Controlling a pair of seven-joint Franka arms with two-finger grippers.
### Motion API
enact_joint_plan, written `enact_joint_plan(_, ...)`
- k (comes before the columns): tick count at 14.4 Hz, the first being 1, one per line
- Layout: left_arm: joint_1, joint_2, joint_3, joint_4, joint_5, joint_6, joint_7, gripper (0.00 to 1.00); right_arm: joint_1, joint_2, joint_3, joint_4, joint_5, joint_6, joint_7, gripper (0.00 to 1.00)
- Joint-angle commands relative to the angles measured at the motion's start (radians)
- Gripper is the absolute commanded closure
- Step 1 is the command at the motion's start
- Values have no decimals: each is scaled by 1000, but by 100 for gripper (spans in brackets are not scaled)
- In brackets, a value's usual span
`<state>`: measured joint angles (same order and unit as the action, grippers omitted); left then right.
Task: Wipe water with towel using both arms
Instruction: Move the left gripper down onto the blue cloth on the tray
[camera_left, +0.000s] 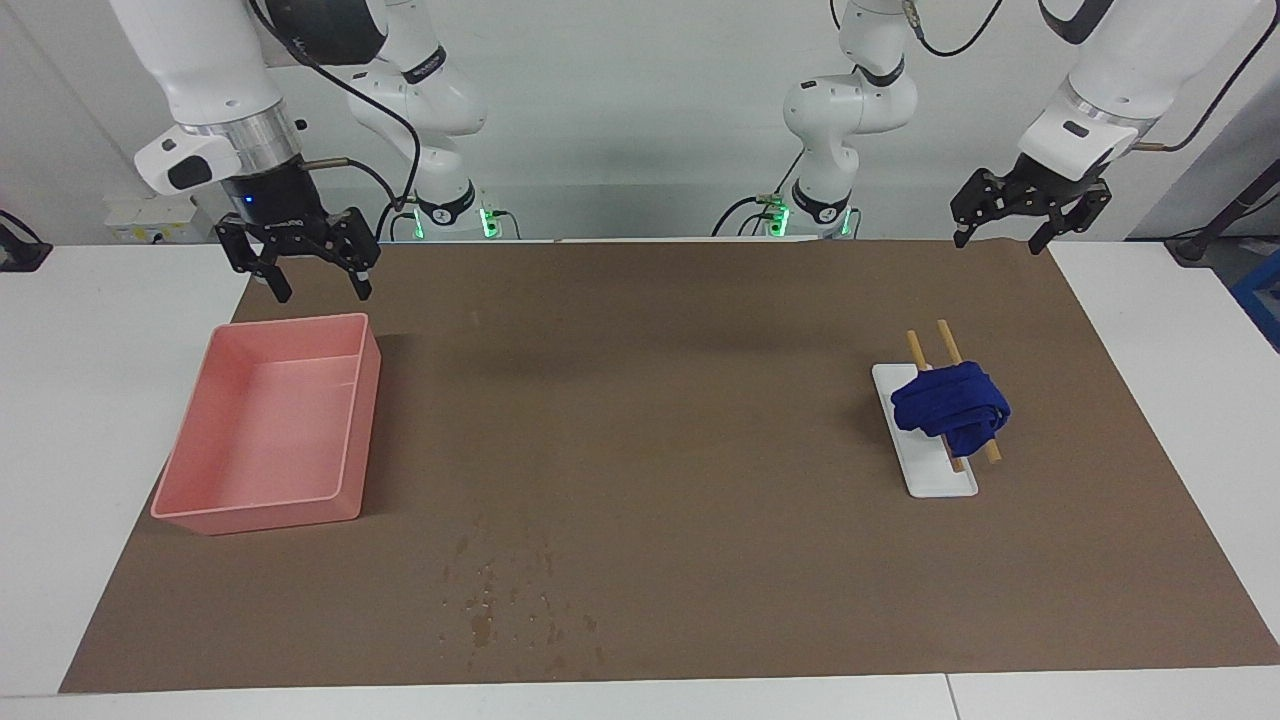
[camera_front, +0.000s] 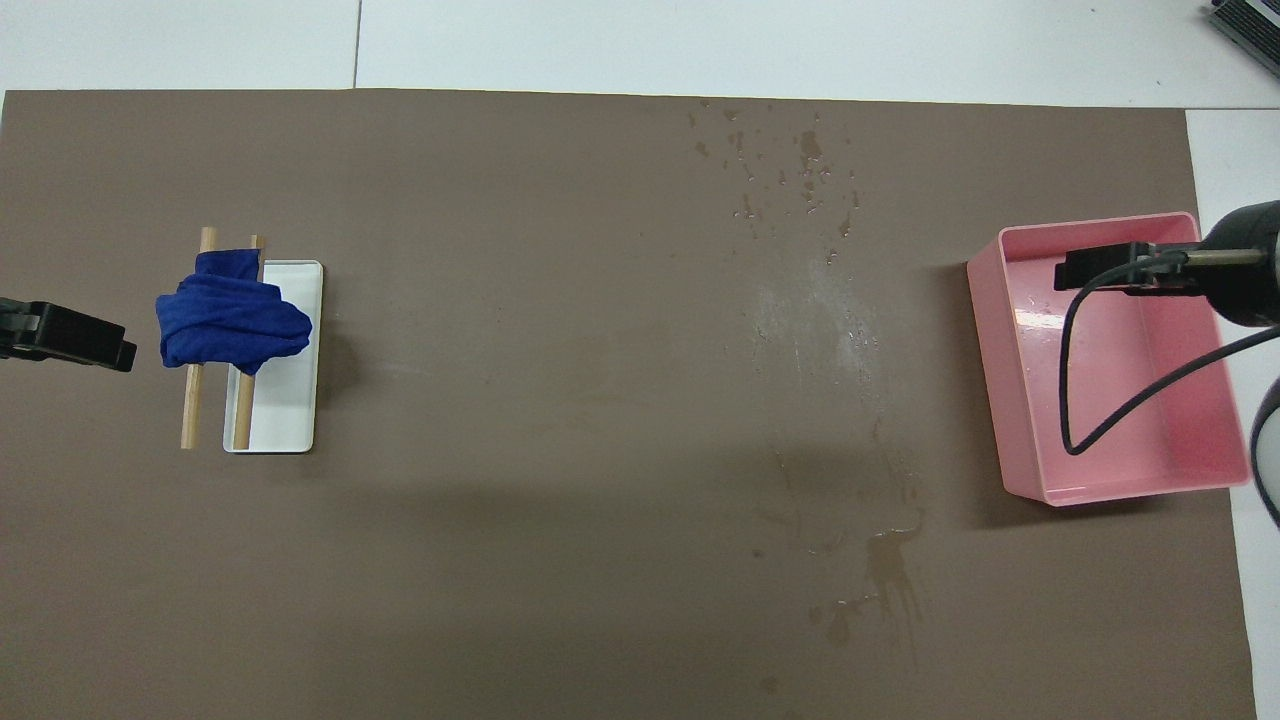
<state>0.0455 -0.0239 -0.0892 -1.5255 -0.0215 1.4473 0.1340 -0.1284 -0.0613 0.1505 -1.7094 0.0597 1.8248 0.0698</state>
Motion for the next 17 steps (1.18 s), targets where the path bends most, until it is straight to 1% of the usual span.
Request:
enact_joint_plan(1,-4,-4,0,-7,5,5,-4,0,-8,-72,7,-125,21,13,-21,0)
enact_joint_plan(4,-6,-7,2,-21,6,22,1,0,4,-83,9,-139,25,-22,-25,0)
enact_joint_plan(6,-3,-36,3,-83,6,70,-4,0,4,-81,14,-130,23,-39,-27,0)
enact_joint_plan(9,7,-51,5,-128,9,135,-5,0,4,-81,14,-130,23,-39,-27,0)
enact_joint_plan(12,11,-96,6,-273,20,319,-7,0,4,-81,14,-130,23,-39,-27,0)
enact_joint_plan(13,13,-96,8,-313,32,390,-11,0,4,-81,14,-130,23,-44,-27,0)
enact_joint_plan(15,13,-84,5,-358,107,494,-49,0,4,-81,14,-127,23,-44,-25,0)
enact_joint_plan(17,13,-70,5,-433,129,615,-115,0,4,-81,14,-121,23,-39,-25,0)
